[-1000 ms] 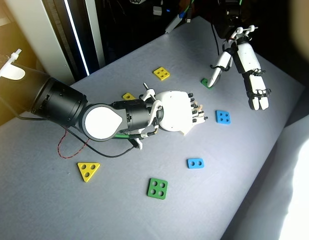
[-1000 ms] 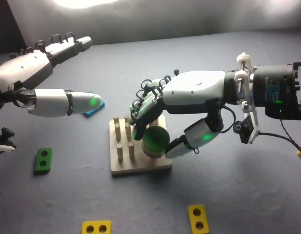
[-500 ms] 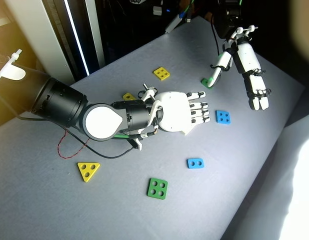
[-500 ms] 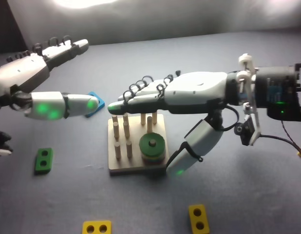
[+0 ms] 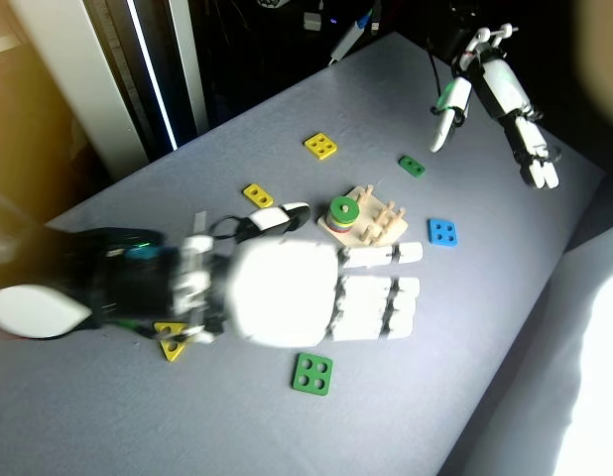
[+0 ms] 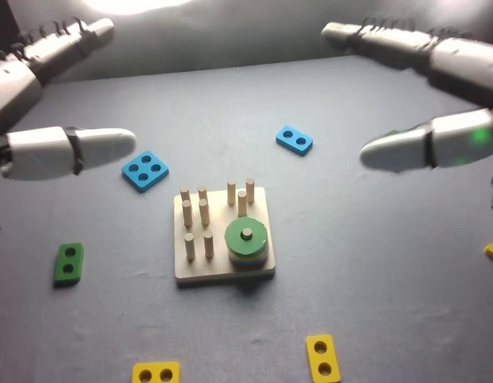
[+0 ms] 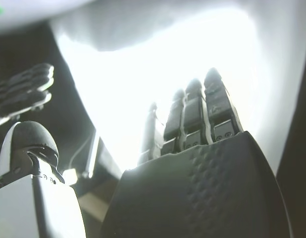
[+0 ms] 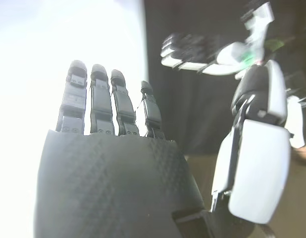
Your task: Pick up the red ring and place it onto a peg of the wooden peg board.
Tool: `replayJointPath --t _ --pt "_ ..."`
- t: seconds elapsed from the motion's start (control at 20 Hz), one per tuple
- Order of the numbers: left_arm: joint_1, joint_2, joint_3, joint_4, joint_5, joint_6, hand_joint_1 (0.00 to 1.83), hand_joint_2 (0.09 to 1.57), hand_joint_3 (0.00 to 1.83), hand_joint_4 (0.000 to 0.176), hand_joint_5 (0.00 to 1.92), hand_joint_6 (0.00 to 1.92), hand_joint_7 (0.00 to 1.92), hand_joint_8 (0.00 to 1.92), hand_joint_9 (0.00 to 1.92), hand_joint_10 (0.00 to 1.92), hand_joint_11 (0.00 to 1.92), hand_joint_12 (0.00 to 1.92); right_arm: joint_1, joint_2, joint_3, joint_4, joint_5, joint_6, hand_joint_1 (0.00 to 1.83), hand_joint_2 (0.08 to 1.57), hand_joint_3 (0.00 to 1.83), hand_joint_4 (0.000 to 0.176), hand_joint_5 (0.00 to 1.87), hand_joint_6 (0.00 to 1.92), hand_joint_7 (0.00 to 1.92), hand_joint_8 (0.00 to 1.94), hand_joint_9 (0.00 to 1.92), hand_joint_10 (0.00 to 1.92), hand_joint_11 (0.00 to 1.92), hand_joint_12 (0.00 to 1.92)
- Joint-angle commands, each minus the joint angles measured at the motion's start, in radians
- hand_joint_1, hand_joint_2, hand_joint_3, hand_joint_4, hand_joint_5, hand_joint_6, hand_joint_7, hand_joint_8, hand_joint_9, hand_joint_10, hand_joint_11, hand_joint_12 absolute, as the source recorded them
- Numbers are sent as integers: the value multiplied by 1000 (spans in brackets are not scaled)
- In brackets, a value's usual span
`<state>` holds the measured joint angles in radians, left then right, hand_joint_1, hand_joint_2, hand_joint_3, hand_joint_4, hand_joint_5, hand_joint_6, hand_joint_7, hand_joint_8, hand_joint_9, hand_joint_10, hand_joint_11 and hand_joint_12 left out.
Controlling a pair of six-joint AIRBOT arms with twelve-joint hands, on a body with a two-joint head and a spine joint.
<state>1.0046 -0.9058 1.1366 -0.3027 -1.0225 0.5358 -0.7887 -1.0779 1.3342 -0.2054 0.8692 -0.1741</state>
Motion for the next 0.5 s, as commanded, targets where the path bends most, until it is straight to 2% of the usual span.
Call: replayJointPath --t 0.0,0.05,0.1,0.15,0.2,0.25,0.3,0.35,0.4,0.45 --pt "2 26 -8 -24 -195 -5 469 1058 25 121 20 0 0 0 0 0 0 0 3 21 -18 74 204 -17 368 937 40 105 0 0 0 0 0 0 0 0" --pt "13 47 -27 -27 -234 -5 494 1044 15 126 25 2 0 0 0 0 0 0 -6 49 -38 113 250 -40 383 882 13 77 0 0 0 0 0 0 0 0" --pt "26 66 -44 -30 -272 -5 497 1056 17 118 17 0 0 0 0 0 0 0 -12 76 -58 147 295 -65 451 873 8 86 0 0 14 5 0 0 28 13" --pt "41 90 -65 -34 -319 -5 469 1056 14 121 3 0 0 0 0 0 0 0 -17 111 -84 178 345 -95 471 897 20 118 0 0 42 15 25 10 61 31" --pt "50 105 -79 -36 -351 -5 416 1050 10 123 1 0 8 3 0 0 0 0 -18 136 -103 191 374 -114 487 956 45 140 0 0 23 5 4 1 11 5" --pt "60 121 -94 -39 -388 -5 386 1035 3 117 21 8 32 11 14 5 10 4 -18 165 -124 201 406 -135 490 981 54 169 0 0 12 1 0 0 1 0" --pt "70 138 -108 -40 -425 -5 391 1038 3 109 36 13 56 18 24 9 9 4 -17 195 -146 208 438 -160 460 1030 73 175 0 0 35 9 0 0 0 0" --pt "75 151 -121 -39 -454 -4 450 1022 0 125 48 16 62 17 21 6 1 0 -14 218 -162 212 463 -178 515 1020 65 176 0 0 63 17 9 4 4 2" --pt "82 170 -137 -36 -492 -2 479 996 0 125 69 10 91 8 47 9 1 1 -10 242 -180 217 493 -197 481 1028 66 176 0 0 60 13 4 1 14 7" --pt "90 184 -148 -36 -517 2 442 1030 11 136 53 2 94 4 55 9 10 5 -8 257 -190 222 515 -212 436 1053 73 165 0 0 74 16 11 4 2 1"
